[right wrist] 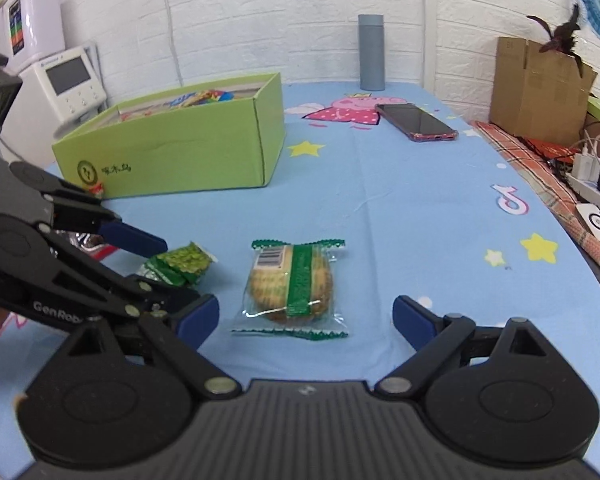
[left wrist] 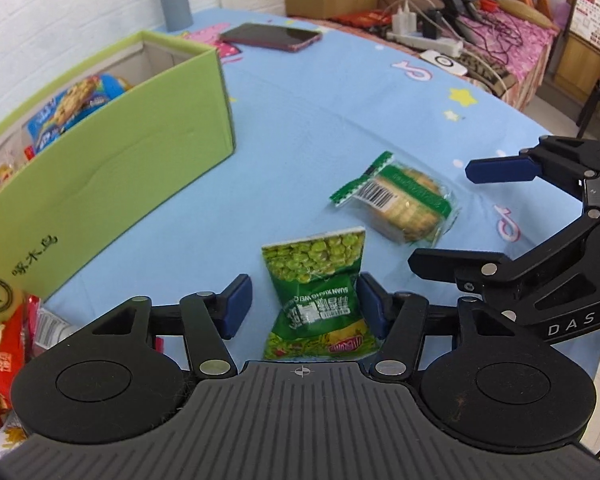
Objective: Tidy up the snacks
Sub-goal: 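Grasp the green pea snack bag with the left tool while the right tool grasps the green-wrapped biscuit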
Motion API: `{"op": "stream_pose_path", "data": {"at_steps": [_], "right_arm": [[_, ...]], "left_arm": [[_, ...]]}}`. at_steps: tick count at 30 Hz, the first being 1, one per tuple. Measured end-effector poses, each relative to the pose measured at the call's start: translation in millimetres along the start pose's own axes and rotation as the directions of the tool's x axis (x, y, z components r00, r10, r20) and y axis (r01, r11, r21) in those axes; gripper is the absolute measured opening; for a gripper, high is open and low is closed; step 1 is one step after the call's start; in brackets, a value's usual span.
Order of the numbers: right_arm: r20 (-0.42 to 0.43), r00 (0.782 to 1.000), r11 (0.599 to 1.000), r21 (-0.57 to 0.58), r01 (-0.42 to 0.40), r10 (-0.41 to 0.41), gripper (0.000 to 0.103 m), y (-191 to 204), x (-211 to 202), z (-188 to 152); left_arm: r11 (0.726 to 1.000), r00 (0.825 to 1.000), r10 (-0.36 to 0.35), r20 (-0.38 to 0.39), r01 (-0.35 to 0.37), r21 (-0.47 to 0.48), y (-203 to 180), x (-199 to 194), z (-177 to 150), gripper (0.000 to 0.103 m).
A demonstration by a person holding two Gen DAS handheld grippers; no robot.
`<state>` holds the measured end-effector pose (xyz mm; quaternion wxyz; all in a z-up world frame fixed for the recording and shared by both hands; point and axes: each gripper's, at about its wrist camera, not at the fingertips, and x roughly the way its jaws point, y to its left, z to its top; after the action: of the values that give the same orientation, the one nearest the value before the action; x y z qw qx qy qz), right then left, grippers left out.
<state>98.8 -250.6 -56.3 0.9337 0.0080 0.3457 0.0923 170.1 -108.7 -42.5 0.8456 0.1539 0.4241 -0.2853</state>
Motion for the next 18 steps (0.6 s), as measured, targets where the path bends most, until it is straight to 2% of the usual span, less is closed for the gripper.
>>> {"op": "stream_pose_path", "data": {"at_steps": [4, 9, 13, 15, 18], "right_arm": [[-0.018, 1.000, 1.000, -0.015, -0.024, 0.024, 0.094, 2, 15, 7], [-0.023, 1.000, 0.997, -0.075, -0.001, -0.001, 0.094, 10, 28, 7], [0.003, 1.000, 0.995, -0.095, -0.027, 0.028, 0.094, 5, 28, 4], [-0.009, 0.999, 0.992, -0.115, -0.043, 0.042, 0.094, 3, 28, 6], [-0.073, 0.997, 0.992, -0.118, -0.035, 0.026, 0.094, 6, 30, 16]], "left_arm": [[0.998, 1.000, 0.008, 0.000, -0.008, -0.062, 13, 0, 1, 0.040], [0.996, 0.999, 0.046, 0.000, -0.046, -0.080, 18, -1, 0, 0.042], [0.994, 0.998, 0.064, -0.001, -0.064, -0.090, 19, 1, -2, 0.059], [0.994, 0.998, 0.055, -0.002, -0.055, -0.100, 21, 1, -2, 0.061], [0.992, 0.998, 0.061, -0.004, -0.061, -0.106, 21, 2, -1, 0.061]]}}
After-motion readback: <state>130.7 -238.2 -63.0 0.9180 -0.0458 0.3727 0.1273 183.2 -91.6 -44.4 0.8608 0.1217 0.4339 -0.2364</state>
